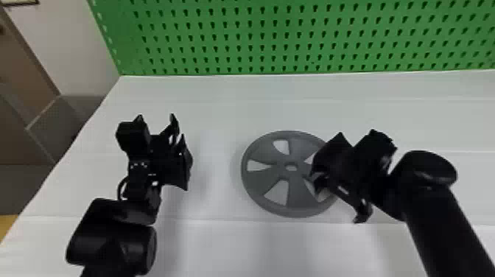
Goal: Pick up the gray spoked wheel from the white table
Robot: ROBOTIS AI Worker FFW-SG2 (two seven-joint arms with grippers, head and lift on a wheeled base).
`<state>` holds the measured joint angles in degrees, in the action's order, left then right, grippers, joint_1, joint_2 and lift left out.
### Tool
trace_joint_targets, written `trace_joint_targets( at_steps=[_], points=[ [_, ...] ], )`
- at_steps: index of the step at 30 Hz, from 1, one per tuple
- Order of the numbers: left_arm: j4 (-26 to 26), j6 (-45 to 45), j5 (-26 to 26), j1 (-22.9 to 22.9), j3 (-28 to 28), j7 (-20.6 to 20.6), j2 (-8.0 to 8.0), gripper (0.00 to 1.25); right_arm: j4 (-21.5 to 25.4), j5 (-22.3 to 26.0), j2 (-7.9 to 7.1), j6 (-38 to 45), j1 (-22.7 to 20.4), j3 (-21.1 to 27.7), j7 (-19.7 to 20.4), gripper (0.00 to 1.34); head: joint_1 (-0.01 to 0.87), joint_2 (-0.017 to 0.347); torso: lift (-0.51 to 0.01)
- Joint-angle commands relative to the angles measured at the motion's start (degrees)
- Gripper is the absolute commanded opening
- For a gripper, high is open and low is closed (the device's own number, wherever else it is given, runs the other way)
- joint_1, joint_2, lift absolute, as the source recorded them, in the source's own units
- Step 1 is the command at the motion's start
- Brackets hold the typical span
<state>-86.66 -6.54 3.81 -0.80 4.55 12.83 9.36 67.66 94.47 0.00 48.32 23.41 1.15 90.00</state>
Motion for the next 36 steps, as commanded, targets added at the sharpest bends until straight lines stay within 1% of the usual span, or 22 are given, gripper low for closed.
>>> trace_joint_targets(
  at_steps=[1, 10, 19, 22, 31, 33, 36],
  points=[
    [0.0, 0.1, 0.2, -0.1, 0.1, 0.0, 0.13, 0.75, -0.9, -0.7, 0.05, -0.5, 0.6, -0.5, 0.0, 1.19, 0.779, 0.12, -0.067],
    [0.0, 0.4, 0.8, -0.1, 0.4, 0.0, 0.48, 0.75, -1.7, 0.0, 0.05, -0.9, 0.6, -0.5, 0.0, 1.18, 0.779, 0.12, -0.067],
    [0.0, 0.6, 1.0, -0.2, 0.6, 0.0, 0.75, 0.75, -1.7, -0.1, 0.05, -2.0, 0.8, -2.5, 0.0, 1.18, 0.779, 0.12, -0.067],
    [0.0, 0.7, 1.1, -0.1, 0.6, 0.0, 0.75, 0.75, -1.7, -0.8, 0.05, -2.0, 0.9, -3.4, 0.0, 1.18, 0.779, 0.12, -0.067],
    [0.0, 0.7, 1.3, -0.2, 0.7, 0.0, 0.92, 0.75, -1.7, 0.0, 0.05, -2.0, 0.9, -2.6, 0.0, 1.18, 0.779, 0.12, -0.067],
    [0.0, 0.7, 1.3, -0.2, 0.7, 0.0, 0.92, 0.75, -1.7, 0.2, 0.05, -2.0, 0.9, -2.5, 0.0, 1.15, 0.779, 0.12, -0.067],
    [0.0, 0.8, 1.3, -0.3, 0.8, 0.0, 0.92, 0.75, -1.7, 0.3, 0.05, -2.1, 0.8, -2.5, 0.0, 1.05, 0.779, 0.12, -0.067]
  ],
)
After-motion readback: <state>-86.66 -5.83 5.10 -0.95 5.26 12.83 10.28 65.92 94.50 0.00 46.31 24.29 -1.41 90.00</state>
